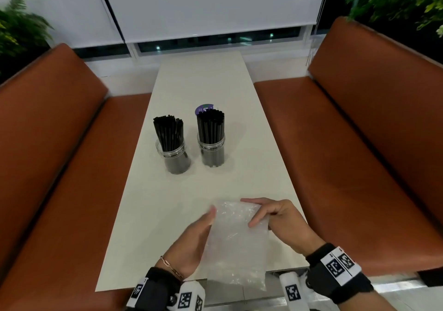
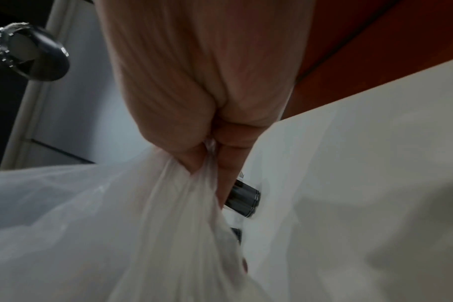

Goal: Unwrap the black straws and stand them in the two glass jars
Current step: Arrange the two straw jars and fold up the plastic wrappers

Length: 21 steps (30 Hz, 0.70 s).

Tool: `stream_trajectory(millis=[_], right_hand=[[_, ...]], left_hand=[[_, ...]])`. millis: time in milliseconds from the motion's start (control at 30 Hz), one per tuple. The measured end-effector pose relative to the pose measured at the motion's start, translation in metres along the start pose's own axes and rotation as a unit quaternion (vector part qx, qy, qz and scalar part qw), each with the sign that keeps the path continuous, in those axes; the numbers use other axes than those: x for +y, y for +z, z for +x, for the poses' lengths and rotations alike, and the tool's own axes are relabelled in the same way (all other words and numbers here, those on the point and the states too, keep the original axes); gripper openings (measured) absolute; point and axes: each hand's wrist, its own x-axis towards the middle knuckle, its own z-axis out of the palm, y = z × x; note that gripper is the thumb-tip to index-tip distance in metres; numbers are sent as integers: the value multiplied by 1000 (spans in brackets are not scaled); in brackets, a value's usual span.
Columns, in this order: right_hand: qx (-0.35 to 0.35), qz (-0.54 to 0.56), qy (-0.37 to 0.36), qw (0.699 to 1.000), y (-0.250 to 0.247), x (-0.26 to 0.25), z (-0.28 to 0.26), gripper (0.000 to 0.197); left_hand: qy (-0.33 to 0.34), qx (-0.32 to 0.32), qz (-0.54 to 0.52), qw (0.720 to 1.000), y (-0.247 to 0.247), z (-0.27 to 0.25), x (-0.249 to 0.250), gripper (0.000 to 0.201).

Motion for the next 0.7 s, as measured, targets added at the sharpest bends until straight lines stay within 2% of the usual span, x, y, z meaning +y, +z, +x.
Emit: stream_trajectory(millis=[100, 167, 267, 300, 367, 433, 567, 600, 667, 700], right_hand=[[7, 22, 17, 1000, 3, -5, -2, 65], [-4, 106, 48, 993, 1, -6, -5, 65], [-23, 298, 117, 947, -6, -7, -14, 50], [-21, 297, 137, 945, -5, -7, -17, 47], [-26, 180, 158, 971, 2, -3, -21, 45], [-22, 83, 148, 985, 10, 3, -25, 48], [18, 74, 107, 991, 5, 8, -36, 35], [31, 81, 97, 991, 3, 7, -39, 31], [49, 73, 77, 993, -2, 7, -45, 24], [52, 65, 66, 994, -3, 9, -47, 26]], left_hand=[[13, 4, 127, 992, 1, 2, -12, 33], [27, 37, 149, 988, 1, 4, -15, 36], [59, 97, 146, 983, 2, 6, -17, 29], [71, 116, 156, 978, 4, 6, -17, 26], [95, 131, 171, 972, 10, 7, -20, 26], [111, 134, 166, 971, 13, 8, -23, 26], [81, 62, 103, 989, 10, 4, -24, 42], [71, 46, 97, 992, 8, 2, -23, 41], [60, 32, 92, 993, 7, 2, -23, 25], [54, 32, 84, 994, 7, 3, -24, 22]])
